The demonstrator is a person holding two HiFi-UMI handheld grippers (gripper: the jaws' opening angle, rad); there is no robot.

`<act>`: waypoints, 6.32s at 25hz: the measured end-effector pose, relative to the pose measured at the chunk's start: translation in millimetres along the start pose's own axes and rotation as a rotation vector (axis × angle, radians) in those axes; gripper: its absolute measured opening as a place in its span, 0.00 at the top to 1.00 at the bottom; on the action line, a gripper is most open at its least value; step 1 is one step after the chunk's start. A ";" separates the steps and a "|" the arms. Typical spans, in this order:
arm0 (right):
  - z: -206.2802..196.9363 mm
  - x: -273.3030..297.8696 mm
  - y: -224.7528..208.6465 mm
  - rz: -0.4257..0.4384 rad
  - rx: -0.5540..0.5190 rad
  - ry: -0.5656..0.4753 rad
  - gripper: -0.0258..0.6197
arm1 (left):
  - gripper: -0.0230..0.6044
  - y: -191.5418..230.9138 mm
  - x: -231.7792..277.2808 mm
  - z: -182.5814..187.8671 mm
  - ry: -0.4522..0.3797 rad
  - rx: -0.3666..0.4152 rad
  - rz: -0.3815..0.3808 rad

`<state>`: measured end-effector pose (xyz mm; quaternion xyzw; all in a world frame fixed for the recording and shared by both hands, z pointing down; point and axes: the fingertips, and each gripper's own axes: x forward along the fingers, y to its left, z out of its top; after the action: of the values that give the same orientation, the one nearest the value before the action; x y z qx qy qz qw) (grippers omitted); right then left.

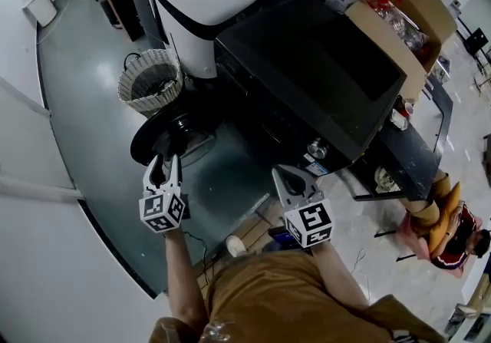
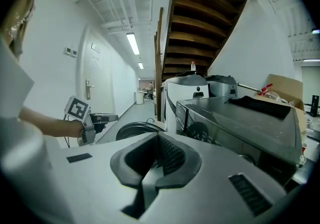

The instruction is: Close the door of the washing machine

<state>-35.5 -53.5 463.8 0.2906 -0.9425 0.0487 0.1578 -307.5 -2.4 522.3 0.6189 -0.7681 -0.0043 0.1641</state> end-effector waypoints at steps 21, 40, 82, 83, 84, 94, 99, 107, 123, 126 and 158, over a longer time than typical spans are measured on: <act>-23.3 64.4 -1.4 0.110 0.057 0.089 0.94 | 0.67 77.4 62.3 -22.2 0.123 0.047 0.108; -37.2 88.2 -19.9 0.117 0.130 0.138 0.94 | 0.65 136.4 130.1 -48.3 0.255 0.094 0.144; -41.7 91.0 -41.9 0.086 0.162 0.158 0.94 | 0.51 170.4 186.3 -63.7 0.352 0.139 0.129; -41.3 90.4 -42.0 0.086 0.162 0.156 0.94 | 0.51 169.8 185.9 -63.5 0.354 0.137 0.129; -40.9 89.7 -42.1 0.087 0.162 0.152 0.94 | 0.51 169.2 185.4 -63.4 0.355 0.136 0.130; -36.2 84.3 -42.1 0.078 0.161 0.141 0.94 | 0.51 166.7 181.4 -66.1 0.378 0.121 0.141; -34.9 79.9 -41.0 0.079 0.154 0.131 0.94 | 0.51 163.3 176.9 -70.0 0.392 0.113 0.149; -30.4 71.3 -39.5 0.085 0.155 0.118 0.94 | 0.51 154.4 165.5 -73.6 0.420 0.119 0.154; -24.3 43.1 -42.3 0.095 0.136 0.093 0.94 | 0.52 129.1 140.4 -87.5 0.484 0.127 0.156; -26.3 36.6 -40.9 0.096 0.138 0.092 0.94 | 0.53 124.5 136.8 -88.8 0.489 0.131 0.158; -39.1 -34.7 -40.9 0.028 0.168 0.040 0.94 | 0.69 71.4 96.3 -114.9 0.628 0.212 0.108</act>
<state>25.2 -61.7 489.4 0.2886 -0.9357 0.1356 0.1509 -363.1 -54.9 669.7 0.5621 -0.7079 0.2751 0.3275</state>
